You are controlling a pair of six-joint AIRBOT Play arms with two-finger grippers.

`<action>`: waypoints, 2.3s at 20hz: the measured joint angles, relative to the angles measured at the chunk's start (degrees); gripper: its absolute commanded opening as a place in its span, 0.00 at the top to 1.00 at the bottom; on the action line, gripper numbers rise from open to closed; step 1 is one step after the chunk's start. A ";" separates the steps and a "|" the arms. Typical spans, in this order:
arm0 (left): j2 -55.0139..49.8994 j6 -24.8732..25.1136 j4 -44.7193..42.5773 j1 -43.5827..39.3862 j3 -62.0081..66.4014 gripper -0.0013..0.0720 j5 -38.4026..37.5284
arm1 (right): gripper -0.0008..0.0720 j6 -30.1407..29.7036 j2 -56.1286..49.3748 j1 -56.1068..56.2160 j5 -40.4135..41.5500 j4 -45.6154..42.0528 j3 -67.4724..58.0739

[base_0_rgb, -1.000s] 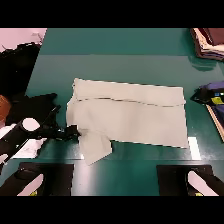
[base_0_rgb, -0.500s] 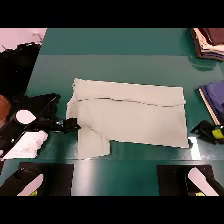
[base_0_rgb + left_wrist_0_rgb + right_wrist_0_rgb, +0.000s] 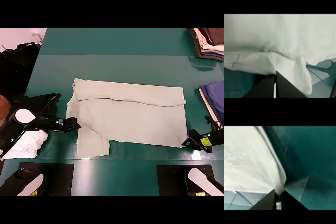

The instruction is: Fold the shirts.

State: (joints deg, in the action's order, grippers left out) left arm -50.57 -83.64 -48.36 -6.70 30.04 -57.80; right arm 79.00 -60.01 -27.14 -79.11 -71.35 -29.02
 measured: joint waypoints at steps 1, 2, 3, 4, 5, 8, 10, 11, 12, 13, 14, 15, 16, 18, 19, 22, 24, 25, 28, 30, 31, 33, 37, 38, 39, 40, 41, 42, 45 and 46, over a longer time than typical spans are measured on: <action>0.02 0.02 -0.59 0.00 0.00 0.95 -0.59 | 0.96 -0.02 0.96 1.05 0.72 -0.13 0.17; 0.13 0.04 -1.18 0.02 0.00 0.95 -1.33 | 0.96 -0.02 2.16 1.84 1.97 -0.24 0.22; 0.63 -0.02 -1.88 0.02 0.00 0.96 -2.08 | 0.96 -0.04 3.76 2.36 3.13 -0.57 0.26; 1.57 -0.28 -2.67 0.02 0.00 0.96 -2.73 | 0.96 -0.02 5.49 2.60 2.99 -1.09 0.28; 3.15 -1.16 -3.82 0.00 0.02 0.96 -3.52 | 0.96 -0.04 7.52 2.69 2.29 -1.03 0.28; 9.75 -5.09 -7.56 0.02 0.02 0.95 -7.58 | 0.96 -0.04 13.86 2.21 -0.76 -1.18 0.28; 14.86 -7.67 -8.96 0.00 0.04 0.95 -12.57 | 0.96 -0.04 18.34 1.86 -3.39 -3.15 0.28; 17.22 -8.94 -9.53 -0.02 0.13 0.95 -15.23 | 0.96 -0.04 20.55 1.79 -4.81 -4.68 0.28; 18.97 -9.92 -10.01 0.00 0.44 0.95 -17.27 | 0.97 -0.02 22.47 1.70 -6.05 -5.55 0.07; 20.22 -10.73 -10.23 0.00 1.05 0.95 -18.62 | 0.97 -0.02 23.85 1.68 -6.99 -5.68 -0.46; 20.81 -11.19 -10.60 -0.02 1.88 0.95 -19.26 | 0.97 0.07 24.72 1.64 -7.61 -5.49 -1.40; 20.98 -11.58 -11.08 -0.02 2.97 0.95 -19.12 | 0.97 0.20 25.03 1.62 -8.00 -4.87 -2.86; 20.72 -11.67 -11.54 -0.02 4.09 0.95 -18.32 | 0.97 0.33 24.74 1.64 -8.09 -4.04 -4.59; 18.40 -11.58 -12.68 -0.02 6.67 0.95 -14.86 | 0.97 0.42 22.05 2.60 -7.63 -2.47 -8.74; 16.48 -11.10 -13.09 -0.02 7.85 0.95 -12.94 | 0.96 0.46 19.87 3.74 -6.69 -1.90 -11.04; 8.33 -8.66 -13.97 -0.02 11.58 0.95 -5.92 | 0.96 0.59 11.58 9.01 -3.04 -0.94 -17.92; 0.83 -7.10 -14.14 -0.02 14.88 0.95 -0.83 | 0.96 1.05 4.70 13.22 0.24 -0.63 -23.04; -2.78 -6.47 -14.34 -0.02 16.57 0.95 1.14 | 0.96 1.49 1.36 14.97 1.75 -0.57 -25.51; -13.75 -5.29 -14.47 -0.02 22.36 0.95 6.32 | 0.77 2.95 -8.59 18.91 4.83 -0.22 -33.03; -19.52 -4.90 -14.53 -0.02 26.14 0.55 8.79 | 0.46 3.41 -14.58 20.09 6.01 0.70 -37.81; -21.55 -4.79 -14.64 -0.02 27.85 0.21 9.66 | 0.46 3.61 -16.98 20.20 6.16 1.75 -39.87; -24.17 -4.68 -14.62 0.02 31.21 0.10 11.17 | 0.46 3.76 -20.76 19.56 6.19 4.52 -43.41; -26.27 -4.44 -14.78 0.02 37.40 0.11 8.90 | 0.46 1.16 -24.00 15.93 3.19 7.37 -46.64; -26.47 -4.42 -14.56 0.02 38.42 0.37 7.74 | 0.46 -0.02 -24.33 14.51 1.88 7.56 -46.99; -26.64 -4.42 -14.27 0.02 39.10 0.73 6.60 | 0.45 -1.07 -24.57 13.14 0.74 7.82 -47.23; -26.80 -4.42 -14.01 0.00 39.60 0.95 5.44 | 0.45 -2.05 -24.79 11.52 -0.33 8.13 -47.41; -26.86 -4.37 -13.70 -0.02 39.98 0.95 4.66 | 0.40 -2.84 -24.98 9.99 -1.25 8.24 -47.54; -26.93 -4.37 -13.40 -0.02 40.24 0.95 3.91 | 0.21 -3.45 -25.27 8.37 -2.16 8.31 -47.65; -27.06 -4.37 -12.04 0.00 40.68 0.95 2.75 | 0.15 -4.76 -27.12 4.46 -4.70 8.68 -47.50; -27.08 -4.39 -11.32 -0.02 40.74 0.95 2.36 | 0.15 -5.07 -27.98 3.61 -5.16 8.92 -46.80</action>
State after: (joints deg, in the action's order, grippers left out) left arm -77.65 -88.03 -59.68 -6.72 70.78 -55.44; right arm 73.93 -87.99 -23.53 -84.27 -62.43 -75.81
